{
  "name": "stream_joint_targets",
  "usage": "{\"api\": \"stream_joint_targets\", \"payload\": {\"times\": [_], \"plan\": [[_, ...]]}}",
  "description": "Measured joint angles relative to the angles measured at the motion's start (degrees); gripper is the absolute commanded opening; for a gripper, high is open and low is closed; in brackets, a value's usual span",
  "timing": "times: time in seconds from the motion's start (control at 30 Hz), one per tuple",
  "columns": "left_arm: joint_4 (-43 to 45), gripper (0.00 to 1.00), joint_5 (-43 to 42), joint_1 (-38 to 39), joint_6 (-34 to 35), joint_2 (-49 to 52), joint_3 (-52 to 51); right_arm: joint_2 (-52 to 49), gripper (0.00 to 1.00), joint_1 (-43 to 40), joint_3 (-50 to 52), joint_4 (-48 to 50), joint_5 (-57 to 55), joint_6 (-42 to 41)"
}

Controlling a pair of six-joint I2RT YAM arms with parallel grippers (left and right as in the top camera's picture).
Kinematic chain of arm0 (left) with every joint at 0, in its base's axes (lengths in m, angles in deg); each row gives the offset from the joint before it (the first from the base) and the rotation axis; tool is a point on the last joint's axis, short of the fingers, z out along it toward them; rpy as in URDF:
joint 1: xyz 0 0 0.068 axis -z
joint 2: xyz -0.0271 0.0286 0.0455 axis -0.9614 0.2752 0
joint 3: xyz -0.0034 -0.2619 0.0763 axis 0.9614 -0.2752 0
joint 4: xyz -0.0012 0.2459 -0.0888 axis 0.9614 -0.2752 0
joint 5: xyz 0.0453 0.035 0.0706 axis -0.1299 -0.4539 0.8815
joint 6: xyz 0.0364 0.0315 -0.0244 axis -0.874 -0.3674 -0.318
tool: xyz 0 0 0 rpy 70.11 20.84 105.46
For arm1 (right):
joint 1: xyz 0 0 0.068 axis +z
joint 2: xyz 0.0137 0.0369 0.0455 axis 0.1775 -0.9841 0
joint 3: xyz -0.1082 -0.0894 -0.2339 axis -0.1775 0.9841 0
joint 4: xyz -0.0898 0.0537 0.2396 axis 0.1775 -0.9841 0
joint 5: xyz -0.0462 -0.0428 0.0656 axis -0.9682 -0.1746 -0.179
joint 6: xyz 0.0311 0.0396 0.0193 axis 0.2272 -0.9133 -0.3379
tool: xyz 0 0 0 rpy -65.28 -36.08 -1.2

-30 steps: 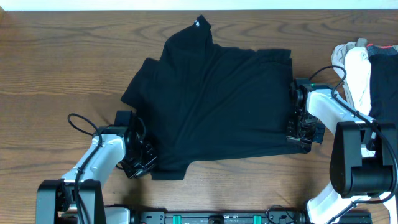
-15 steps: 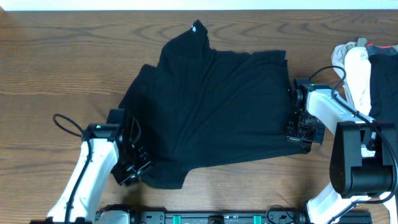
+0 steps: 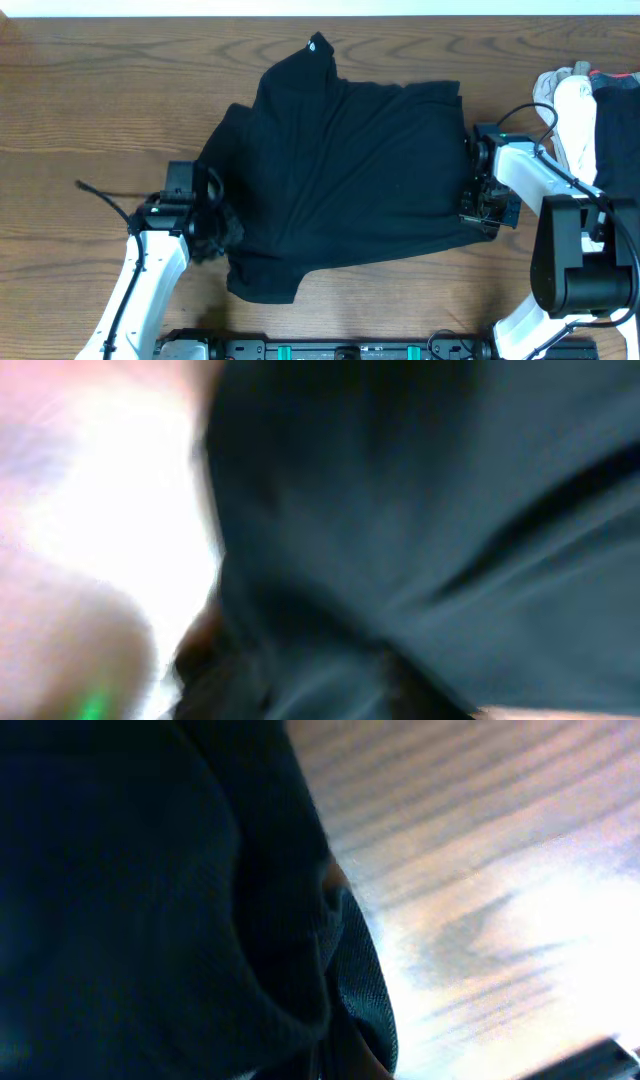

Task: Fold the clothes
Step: 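Move both grippers to the shirt's top corners and grasp them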

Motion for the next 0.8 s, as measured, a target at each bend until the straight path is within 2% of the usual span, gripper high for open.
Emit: {"api": "stream_joint_targets", "payload": {"times": [0.07, 0.23, 0.27, 0.33, 0.4, 0.47, 0.57, 0.63, 0.8], "plan": [[4.90, 0.06, -0.98, 0.02, -1.86, 0.00, 0.07, 0.55, 0.02, -0.92, -1.46, 0.15, 1.57, 0.15], [17.68, 0.06, -2.27, 0.02, -7.80, 0.35, 0.26, 6.93, 0.17, -3.69, -6.12, 1.60, 7.37, 1.62], [20.61, 0.06, -2.34, 0.02, -9.05, 0.72, 0.26, 8.83, 0.23, -4.15, -7.04, 3.04, 9.35, 2.64], [25.81, 0.12, -2.43, 0.00, -10.84, 1.92, 0.39, 11.96, 0.46, -4.44, -8.41, 6.67, 13.81, 5.18], [30.77, 0.24, -2.54, 0.00, -12.57, 4.11, 0.81, 13.55, 0.56, -4.42, -9.33, 8.46, 16.70, 5.90], [33.64, 0.29, -2.67, 0.02, -13.57, 7.50, 1.99, 14.01, 0.57, -4.44, -9.57, 8.96, 18.67, 6.67], [35.54, 0.31, -2.82, 0.00, -15.15, 14.51, 5.81, 13.20, 0.46, -4.63, -9.42, 11.47, 20.39, 7.32], [35.80, 0.33, -2.97, 0.00, -16.94, 19.41, 9.57, 12.28, 0.42, -4.83, -9.42, 15.91, 21.07, 7.17], [36.11, 0.37, -3.28, 0.02, -20.55, 31.82, 21.27, 7.93, 0.40, -5.05, -9.44, 27.78, 22.43, 5.51]]}}
